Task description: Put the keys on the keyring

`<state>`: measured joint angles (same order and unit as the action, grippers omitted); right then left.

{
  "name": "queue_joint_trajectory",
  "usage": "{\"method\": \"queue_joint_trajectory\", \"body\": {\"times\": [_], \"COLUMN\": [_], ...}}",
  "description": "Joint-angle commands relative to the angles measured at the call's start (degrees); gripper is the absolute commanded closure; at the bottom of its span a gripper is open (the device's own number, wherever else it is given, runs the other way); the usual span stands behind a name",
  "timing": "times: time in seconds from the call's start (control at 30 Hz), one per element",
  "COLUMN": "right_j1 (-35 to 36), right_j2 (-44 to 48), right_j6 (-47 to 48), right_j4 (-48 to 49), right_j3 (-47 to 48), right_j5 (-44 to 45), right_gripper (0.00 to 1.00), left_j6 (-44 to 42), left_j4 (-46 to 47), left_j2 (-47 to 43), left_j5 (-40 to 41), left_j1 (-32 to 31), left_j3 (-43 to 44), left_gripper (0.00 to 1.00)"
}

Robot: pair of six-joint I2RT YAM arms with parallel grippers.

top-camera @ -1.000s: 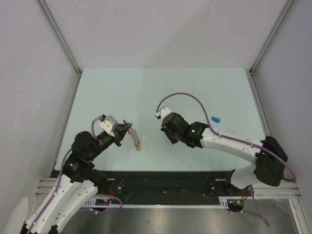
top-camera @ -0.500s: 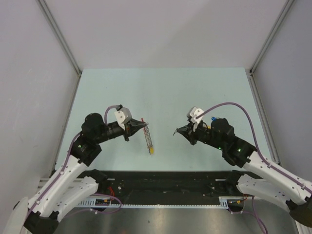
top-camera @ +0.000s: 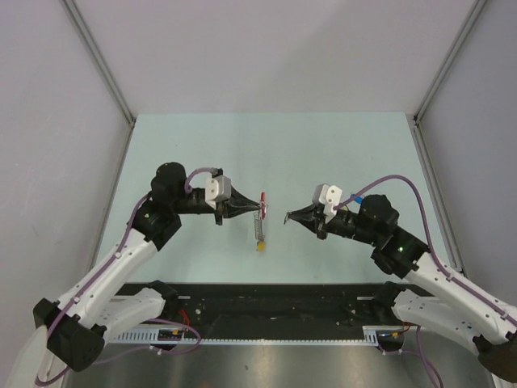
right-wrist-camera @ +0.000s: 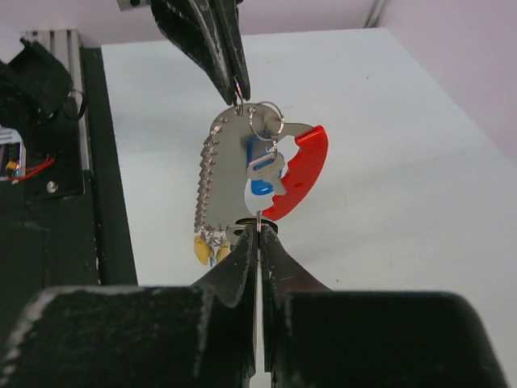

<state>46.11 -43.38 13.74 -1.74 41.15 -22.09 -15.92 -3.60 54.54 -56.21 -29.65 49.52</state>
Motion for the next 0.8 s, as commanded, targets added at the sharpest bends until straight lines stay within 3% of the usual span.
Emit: {"method": "queue_joint_trajectory", "body": {"times": [0.0, 0.17, 0.53, 0.77], "right_j1": [-1.4, -1.4, -1.2, -0.2], "right_j2": [-4.7, -8.9, -7.2, -7.2], "right_j6": [4.2, 4.6, 3.8, 6.2], "right_j4": [0.3, 1.1, 8.6, 6.8], "right_j3": [3.9, 4.5, 4.6, 5.2], "right_j5": [-9.3, -10.0, -13.7, -14.1], "right_gripper": [1.00, 1.00, 1.00, 1.00], "left_j6": [-3.5, -4.5, -7.3, 3.5], "left_j4": [2.9, 3.3, 1.3, 13.7], "left_j2": [-1.2, -5.4, -7.6, -7.6], "left_j5": [-6.5, -6.9, -4.2, -0.8], "left_j1": [-0.5, -1.3, -3.0, -3.3], "left_j3": [2.1, -1.5, -4.4, -8.3], "left_gripper": [1.00, 1.00, 1.00, 1.00]}}
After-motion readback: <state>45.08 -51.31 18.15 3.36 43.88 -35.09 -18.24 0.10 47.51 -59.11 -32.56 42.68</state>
